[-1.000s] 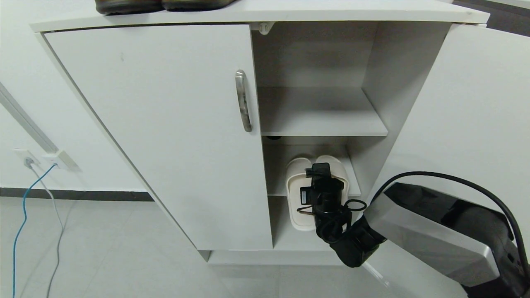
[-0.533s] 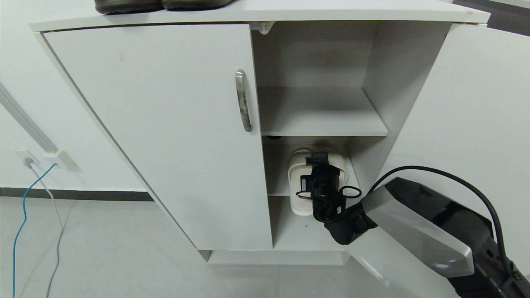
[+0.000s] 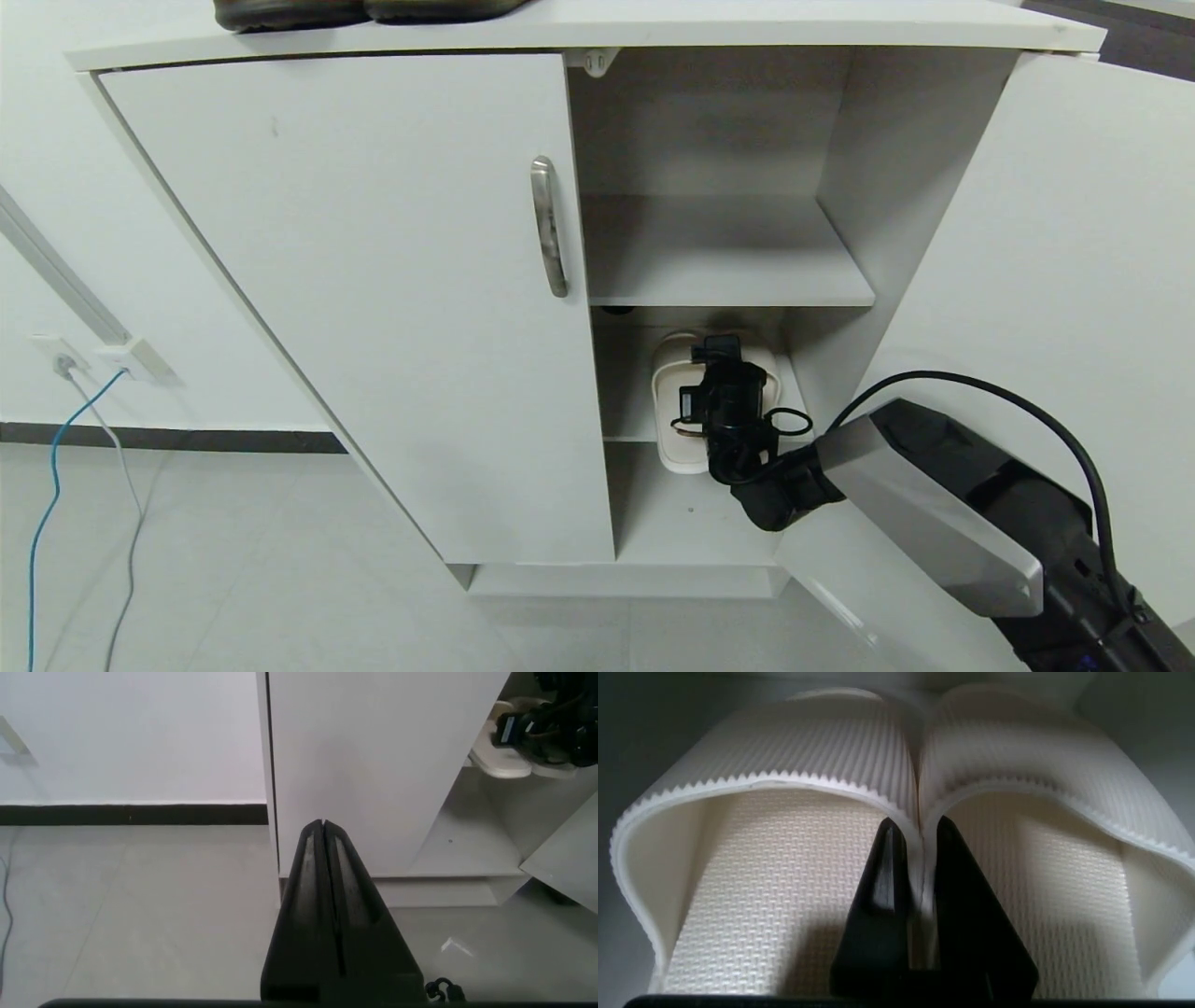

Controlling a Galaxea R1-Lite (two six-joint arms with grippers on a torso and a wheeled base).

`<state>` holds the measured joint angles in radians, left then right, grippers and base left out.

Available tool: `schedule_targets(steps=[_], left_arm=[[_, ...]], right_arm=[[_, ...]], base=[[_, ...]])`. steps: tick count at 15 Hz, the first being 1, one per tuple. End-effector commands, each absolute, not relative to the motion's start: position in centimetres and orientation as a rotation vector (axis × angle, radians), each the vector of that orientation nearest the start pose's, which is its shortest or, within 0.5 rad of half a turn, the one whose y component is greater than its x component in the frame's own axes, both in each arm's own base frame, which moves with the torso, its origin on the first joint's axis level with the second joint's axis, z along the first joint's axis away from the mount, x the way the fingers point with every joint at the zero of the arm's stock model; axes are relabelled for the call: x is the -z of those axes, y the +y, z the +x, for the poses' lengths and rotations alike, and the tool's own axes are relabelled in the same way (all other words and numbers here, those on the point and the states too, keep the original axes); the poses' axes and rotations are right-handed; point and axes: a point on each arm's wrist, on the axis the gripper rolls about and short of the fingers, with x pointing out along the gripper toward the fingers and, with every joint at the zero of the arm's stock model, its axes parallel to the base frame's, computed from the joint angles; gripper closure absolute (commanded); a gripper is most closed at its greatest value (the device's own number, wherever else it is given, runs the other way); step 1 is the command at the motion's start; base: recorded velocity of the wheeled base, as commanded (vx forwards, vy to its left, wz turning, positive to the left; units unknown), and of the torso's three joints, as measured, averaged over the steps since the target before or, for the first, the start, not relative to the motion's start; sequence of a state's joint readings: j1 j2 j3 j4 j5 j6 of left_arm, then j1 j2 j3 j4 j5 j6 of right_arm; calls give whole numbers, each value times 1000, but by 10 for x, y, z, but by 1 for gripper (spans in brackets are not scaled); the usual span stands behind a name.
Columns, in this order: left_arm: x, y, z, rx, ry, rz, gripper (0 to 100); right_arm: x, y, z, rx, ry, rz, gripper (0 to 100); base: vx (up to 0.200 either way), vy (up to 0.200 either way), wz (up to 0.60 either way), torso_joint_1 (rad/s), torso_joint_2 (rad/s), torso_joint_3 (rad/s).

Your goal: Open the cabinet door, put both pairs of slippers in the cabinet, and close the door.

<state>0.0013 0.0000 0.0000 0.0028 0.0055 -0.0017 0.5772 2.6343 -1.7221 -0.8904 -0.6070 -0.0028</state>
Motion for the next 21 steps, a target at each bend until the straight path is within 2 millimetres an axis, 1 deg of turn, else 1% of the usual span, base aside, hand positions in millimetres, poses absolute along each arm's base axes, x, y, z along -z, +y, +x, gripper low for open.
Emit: schedule_targets(steps=[1, 3, 6, 9, 12, 13, 16, 21], left_arm=[[-75, 0, -23, -8, 3, -3, 100], [-75, 0, -23, -8, 5, -2, 100], [-75, 0, -23, -9, 3, -2, 100], [-75, 0, -23, -8, 5, 0, 100], [-75, 0, -23, -8, 5, 0, 100], [-75, 0, -23, -8, 5, 0, 100], [-75, 0, -23, -9, 5, 0, 100], [-75, 0, -23, -6, 3, -3, 100]], right_arm=[[-50, 276, 450, 31, 19, -16, 100], [-51, 275, 451, 34, 17, -14, 100], [-57, 272, 458, 17, -9, 3, 100], [-58, 271, 466, 11, -16, 7, 100], [-60, 275, 470, 9, -12, 4, 100], [-60, 276, 470, 8, -10, 3, 0], [-60, 276, 466, 5, -3, -1, 0], [-72, 268, 434, -9, 9, -9, 0]], base=[[0, 0, 0, 0, 0, 0], [0, 0, 0, 0, 0, 0], [0, 0, 0, 0, 0, 0], [0, 0, 0, 0, 0, 0], [0, 0, 0, 0, 0, 0], [0, 0, 0, 0, 0, 0], [0, 0, 0, 0, 0, 0], [0, 0, 0, 0, 0, 0]])
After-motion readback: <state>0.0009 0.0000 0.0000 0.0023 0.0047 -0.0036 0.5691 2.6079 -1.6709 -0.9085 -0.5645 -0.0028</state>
